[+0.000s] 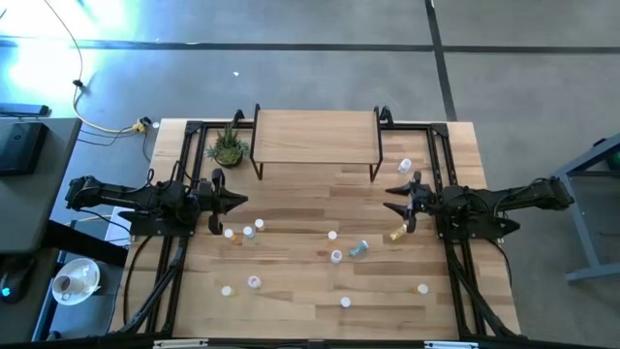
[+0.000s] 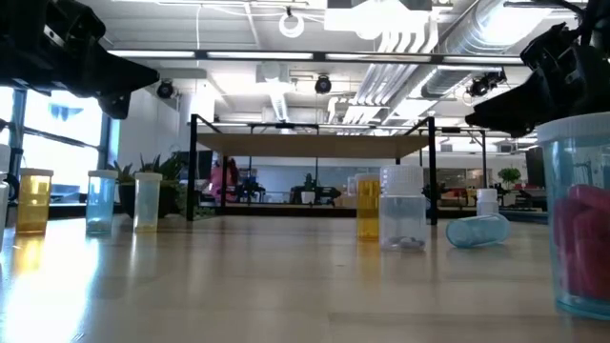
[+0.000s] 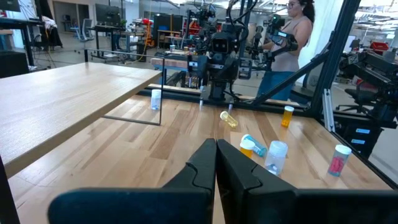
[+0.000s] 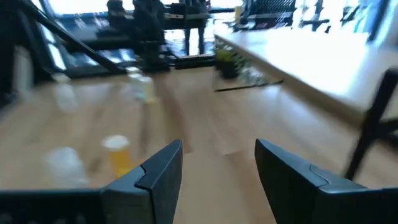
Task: Pick and place medicine bottles onto shelf by color
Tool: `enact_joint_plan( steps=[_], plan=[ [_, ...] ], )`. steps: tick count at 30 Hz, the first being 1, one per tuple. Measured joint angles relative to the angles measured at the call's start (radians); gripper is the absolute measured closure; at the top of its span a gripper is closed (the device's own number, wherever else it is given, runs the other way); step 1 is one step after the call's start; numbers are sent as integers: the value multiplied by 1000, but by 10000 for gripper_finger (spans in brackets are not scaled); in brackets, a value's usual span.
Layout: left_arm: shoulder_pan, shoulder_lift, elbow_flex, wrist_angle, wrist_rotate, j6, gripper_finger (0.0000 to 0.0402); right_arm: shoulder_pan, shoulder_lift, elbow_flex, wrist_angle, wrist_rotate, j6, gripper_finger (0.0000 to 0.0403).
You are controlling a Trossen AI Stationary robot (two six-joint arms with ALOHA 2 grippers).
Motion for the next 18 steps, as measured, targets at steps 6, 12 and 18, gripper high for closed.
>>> enact_joint_plan(
  steps=[6,12,18],
  plan=[
    [0,0,0,0,0,0,401,0,0,0,3,42,-62,210],
    [0,0,0,0,0,0,401,0,0,0,3,44,-6,210],
    [0,0,0,0,0,0,401,0,0,0,3,44,64,210]
  ],
)
